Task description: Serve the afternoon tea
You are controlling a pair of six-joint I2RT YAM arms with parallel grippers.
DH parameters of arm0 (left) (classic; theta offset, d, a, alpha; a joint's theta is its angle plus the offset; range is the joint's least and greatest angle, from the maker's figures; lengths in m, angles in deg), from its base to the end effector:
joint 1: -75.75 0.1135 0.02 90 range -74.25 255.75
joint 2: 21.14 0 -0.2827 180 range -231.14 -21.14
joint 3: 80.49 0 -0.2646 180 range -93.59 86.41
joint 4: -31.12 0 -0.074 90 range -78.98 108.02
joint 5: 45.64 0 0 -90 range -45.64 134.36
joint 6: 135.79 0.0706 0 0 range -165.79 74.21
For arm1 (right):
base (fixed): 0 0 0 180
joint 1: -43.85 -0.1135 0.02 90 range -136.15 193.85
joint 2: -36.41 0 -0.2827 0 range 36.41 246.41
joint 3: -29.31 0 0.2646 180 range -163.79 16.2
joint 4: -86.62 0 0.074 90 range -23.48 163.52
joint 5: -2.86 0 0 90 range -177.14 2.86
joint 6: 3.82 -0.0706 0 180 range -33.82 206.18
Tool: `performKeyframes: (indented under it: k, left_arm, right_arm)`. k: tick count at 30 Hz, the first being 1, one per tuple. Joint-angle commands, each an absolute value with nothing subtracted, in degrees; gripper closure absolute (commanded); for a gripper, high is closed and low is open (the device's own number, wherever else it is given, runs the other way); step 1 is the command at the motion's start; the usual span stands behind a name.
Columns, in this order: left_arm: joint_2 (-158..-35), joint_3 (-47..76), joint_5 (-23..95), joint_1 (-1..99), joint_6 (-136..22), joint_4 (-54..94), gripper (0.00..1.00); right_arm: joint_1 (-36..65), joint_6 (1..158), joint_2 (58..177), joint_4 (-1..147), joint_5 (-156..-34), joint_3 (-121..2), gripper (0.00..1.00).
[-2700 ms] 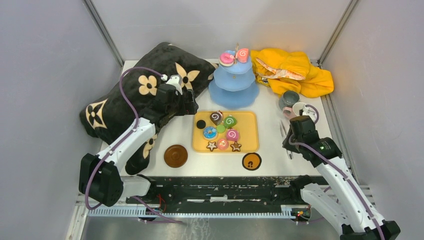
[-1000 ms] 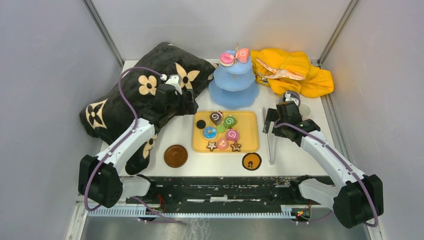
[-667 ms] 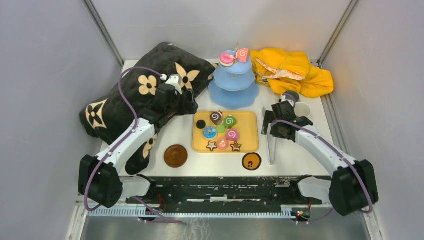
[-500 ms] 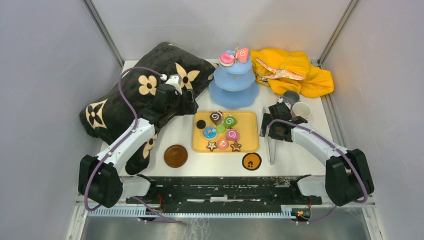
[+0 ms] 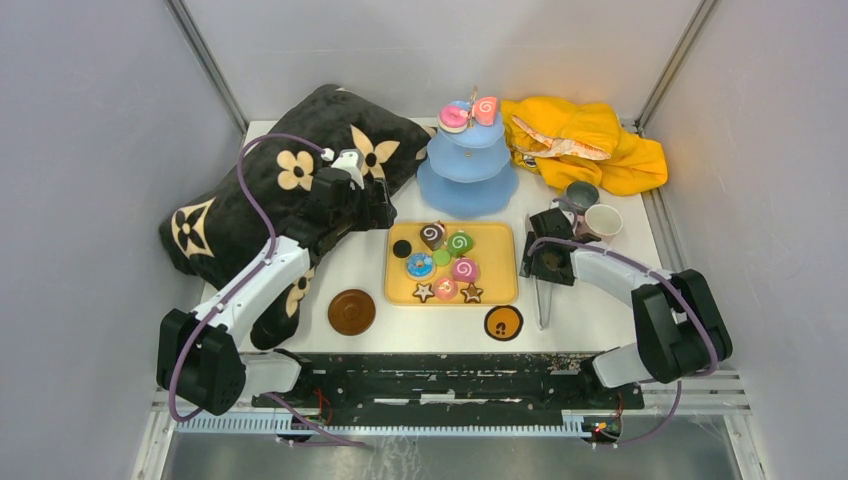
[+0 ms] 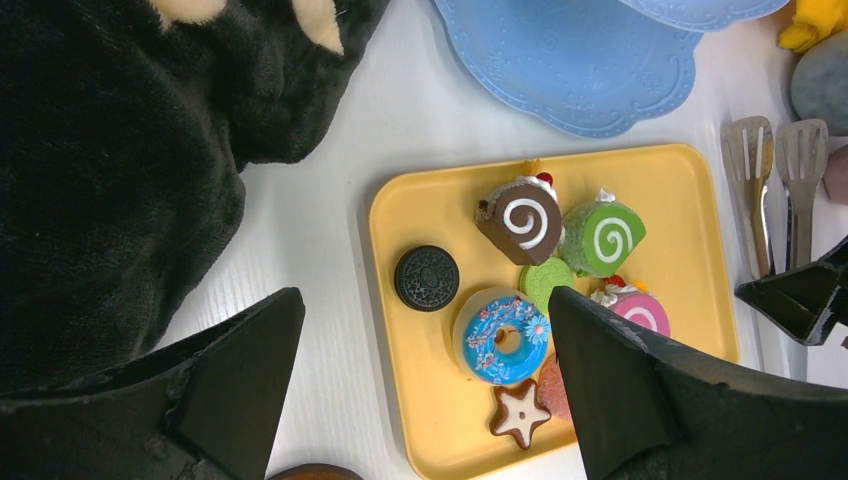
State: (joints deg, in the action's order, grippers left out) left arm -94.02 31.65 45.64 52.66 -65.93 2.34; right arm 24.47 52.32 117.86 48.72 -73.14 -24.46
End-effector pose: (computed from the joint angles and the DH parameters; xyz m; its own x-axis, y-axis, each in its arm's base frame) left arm 0.2955 -0.1242 0.2801 -0.6096 -0.1143 -0.7845 0.1759 0.9454 -0.2745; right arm 0.2615 0.0739 0.1404 -0.8401 0.2776 -0.4660 0.2896 0.9560 0.0474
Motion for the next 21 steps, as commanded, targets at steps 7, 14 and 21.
performKeyframes:
  k: [7, 14, 21]
  left_arm:
    - [-94.00, 30.85, 45.99, 52.87, -67.92, 5.25, 0.01]
    - [-93.84, 31.24, 45.89, 52.91, -67.93, 5.50, 0.01]
    - [-93.85, 31.54, 45.48, 52.92, -68.11, 5.74, 0.01]
  right_arm:
    - [24.36, 48.88, 119.47, 50.86, -73.91, -25.14, 0.26]
    - [23.83, 46.43, 117.45, 49.33, -73.93, -23.83, 0.30]
    - [23.16, 45.92, 115.70, 49.16, -73.19, -22.57, 0.38]
